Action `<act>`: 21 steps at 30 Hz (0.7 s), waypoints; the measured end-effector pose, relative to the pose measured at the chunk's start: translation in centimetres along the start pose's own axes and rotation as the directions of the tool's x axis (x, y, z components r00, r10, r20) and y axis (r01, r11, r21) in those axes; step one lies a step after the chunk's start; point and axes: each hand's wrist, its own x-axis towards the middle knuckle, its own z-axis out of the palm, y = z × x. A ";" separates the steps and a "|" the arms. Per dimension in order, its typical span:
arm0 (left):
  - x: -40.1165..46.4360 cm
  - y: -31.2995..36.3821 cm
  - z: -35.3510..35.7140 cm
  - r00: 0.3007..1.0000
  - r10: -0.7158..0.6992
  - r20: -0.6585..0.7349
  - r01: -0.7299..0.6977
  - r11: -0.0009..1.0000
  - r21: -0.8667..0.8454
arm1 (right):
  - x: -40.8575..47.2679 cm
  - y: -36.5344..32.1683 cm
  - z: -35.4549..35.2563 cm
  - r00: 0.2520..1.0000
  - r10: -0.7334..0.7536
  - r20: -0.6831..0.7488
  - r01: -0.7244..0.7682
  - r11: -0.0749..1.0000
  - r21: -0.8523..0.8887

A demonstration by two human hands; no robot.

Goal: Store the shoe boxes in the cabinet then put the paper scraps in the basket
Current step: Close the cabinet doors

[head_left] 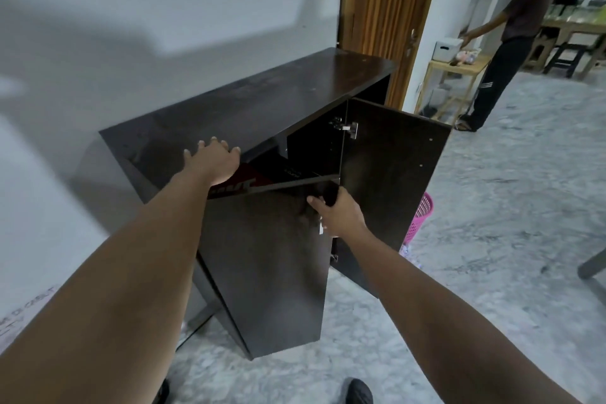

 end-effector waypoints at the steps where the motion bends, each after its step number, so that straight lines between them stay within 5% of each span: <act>1: 0.3 0.1 0.2 1.000 0.004 -0.015 -0.004 1.000 0.006 | 0.9 -0.2 1.1 1.000 0.007 -0.012 -0.007 0.998 0.062; 8: 3.3 1.3 0.2 1.000 0.019 -0.002 -0.019 1.000 -0.004 | 6.2 -3.3 6.3 0.995 0.035 -0.090 -0.016 0.980 0.198; 16: 6.2 2.8 0.3 0.999 0.008 -0.033 -0.007 1.000 0.030 | 12.9 -4.6 9.1 0.971 -0.135 0.195 0.117 0.988 0.101; 21: 7.9 5.4 0.7 0.997 0.082 -0.014 -0.079 0.988 0.132 | 16.4 -1.9 3.3 0.922 -0.248 0.298 0.255 0.967 0.018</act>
